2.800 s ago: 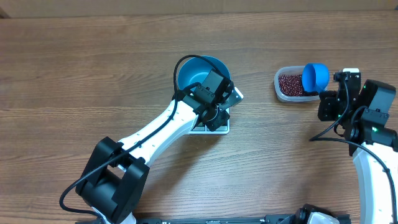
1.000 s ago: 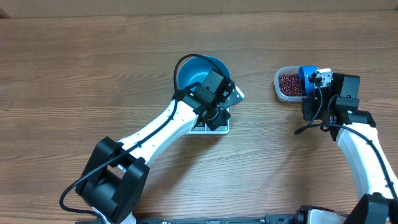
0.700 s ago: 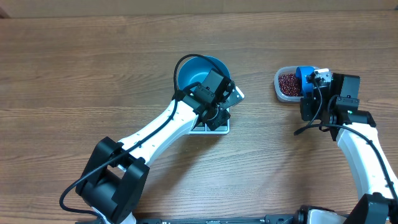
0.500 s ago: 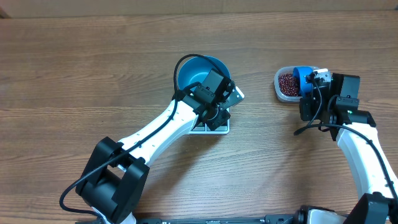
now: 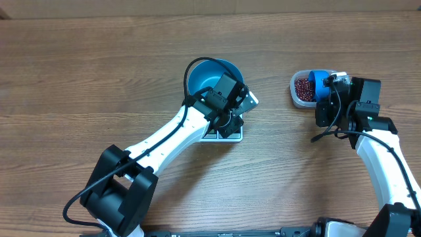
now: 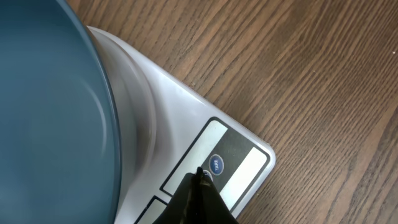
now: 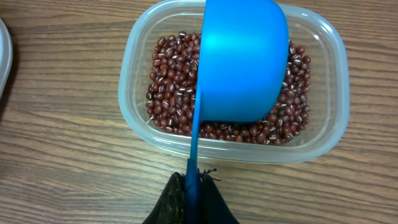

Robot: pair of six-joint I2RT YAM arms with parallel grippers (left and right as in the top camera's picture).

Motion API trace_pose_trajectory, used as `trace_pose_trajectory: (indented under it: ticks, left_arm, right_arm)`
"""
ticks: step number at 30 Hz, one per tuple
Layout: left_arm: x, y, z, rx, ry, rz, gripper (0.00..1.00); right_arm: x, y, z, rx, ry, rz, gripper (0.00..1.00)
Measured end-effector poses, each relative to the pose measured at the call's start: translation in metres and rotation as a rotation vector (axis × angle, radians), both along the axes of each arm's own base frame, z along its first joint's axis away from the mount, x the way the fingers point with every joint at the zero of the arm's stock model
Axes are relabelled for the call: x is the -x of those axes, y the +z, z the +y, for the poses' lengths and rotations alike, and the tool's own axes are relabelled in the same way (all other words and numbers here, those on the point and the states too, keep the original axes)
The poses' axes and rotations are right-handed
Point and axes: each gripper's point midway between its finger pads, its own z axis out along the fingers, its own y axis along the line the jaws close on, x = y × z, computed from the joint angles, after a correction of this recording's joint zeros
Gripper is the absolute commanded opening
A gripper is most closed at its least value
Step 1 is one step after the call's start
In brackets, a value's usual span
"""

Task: Scoop item into bowl and weigh 150g on scale
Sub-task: 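Lower the blue scoop with the right gripper into the bean tub, then drag the scoop through the beans with the right gripper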

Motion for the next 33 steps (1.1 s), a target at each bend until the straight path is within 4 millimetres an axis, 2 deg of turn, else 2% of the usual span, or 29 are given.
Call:
trace_pose_trajectory:
  ticks: [33]
  left_arm:
    - [-0.003, 0.002, -0.002, 0.011, 0.000, -0.014, 0.04]
  right_arm:
    - [0.005, 0.000, 0.015, -0.172, -0.087, 0.034, 0.04]
